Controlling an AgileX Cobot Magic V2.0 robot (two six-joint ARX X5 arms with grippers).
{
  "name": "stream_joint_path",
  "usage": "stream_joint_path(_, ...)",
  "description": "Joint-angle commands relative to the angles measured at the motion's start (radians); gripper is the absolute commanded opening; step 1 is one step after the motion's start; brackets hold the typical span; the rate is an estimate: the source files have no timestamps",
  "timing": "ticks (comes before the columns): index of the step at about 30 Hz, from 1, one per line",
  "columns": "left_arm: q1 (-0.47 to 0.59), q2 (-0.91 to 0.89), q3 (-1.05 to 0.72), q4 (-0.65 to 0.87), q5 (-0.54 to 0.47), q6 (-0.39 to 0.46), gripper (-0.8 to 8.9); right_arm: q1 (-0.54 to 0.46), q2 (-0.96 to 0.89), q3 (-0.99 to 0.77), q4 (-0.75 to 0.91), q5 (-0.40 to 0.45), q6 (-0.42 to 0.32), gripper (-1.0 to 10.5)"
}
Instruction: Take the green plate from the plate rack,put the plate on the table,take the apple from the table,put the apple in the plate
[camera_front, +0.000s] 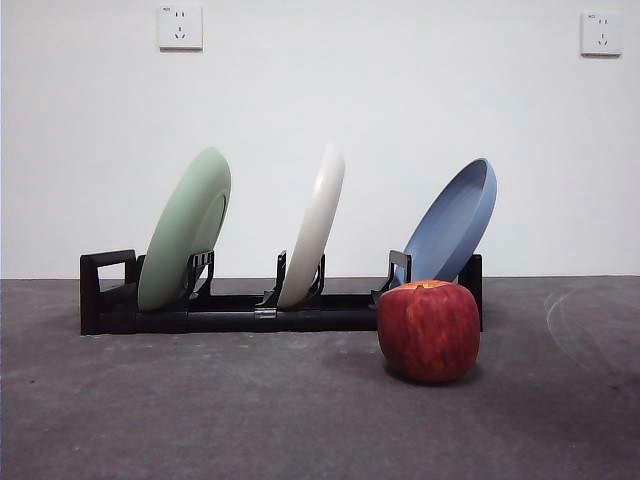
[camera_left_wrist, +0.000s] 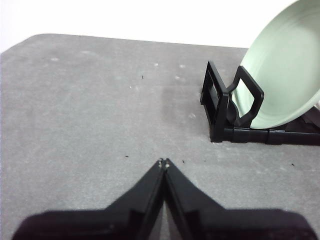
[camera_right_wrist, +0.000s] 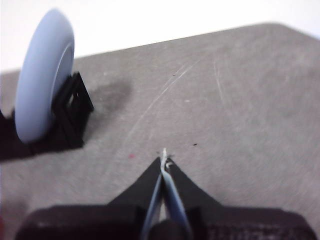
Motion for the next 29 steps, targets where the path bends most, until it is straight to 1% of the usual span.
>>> stream_joint_path(1,-0.002,0.0,-0.003,0.008,0.014,-0.04,-0.04,0.0,0.0,-0.01,0.009,0.0,0.216,0.0)
stream_joint_path(4,-0.002,0.0,-0.003,0.012,0.021,-0.09,-0.04,0.0,0.0,-0.01,0.009,-0.005,0.249,0.0)
stream_joint_path(6,-0.002,0.0,0.0,0.01,0.042,-0.14,-0.04,0.0,0.0,-0.008,0.01,-0.019,0.281,0.0)
stream_joint_path(8,-0.002,0.0,0.011,0.016,0.089,-0.174,-0.04,0.0,0.0,0.003,0.009,-0.061,0.299,0.0)
stream_joint_path(12,-0.002,0.004,0.071,0.014,0.183,-0.181,-0.05,0.0,0.008,0.059,0.002,-0.139,0.3,-0.1)
stream_joint_path(16,-0.002,0.04,0.175,-0.002,0.249,-0.181,-0.05,0.0,0.082,0.173,-0.029,-0.207,0.298,-0.1)
stream_joint_path(21,-0.002,0.145,0.343,-0.06,0.348,-0.182,-0.05,0.0,0.242,0.358,-0.046,-0.321,0.271,-0.1)
stream_joint_path(24,-0.002,0.228,0.45,-0.092,0.423,-0.181,-0.05,0.0,0.352,0.488,-0.048,-0.412,0.257,-0.1)
stream_joint_path(25,-0.002,0.264,0.495,-0.108,0.457,-0.181,-0.05,0.0,0.397,0.542,-0.048,-0.456,0.254,0.0)
stream_joint_path(29,-0.002,0.391,0.657,-0.21,0.544,-0.18,-0.05,0.0,0.546,0.72,-0.064,-0.614,0.24,0.0)
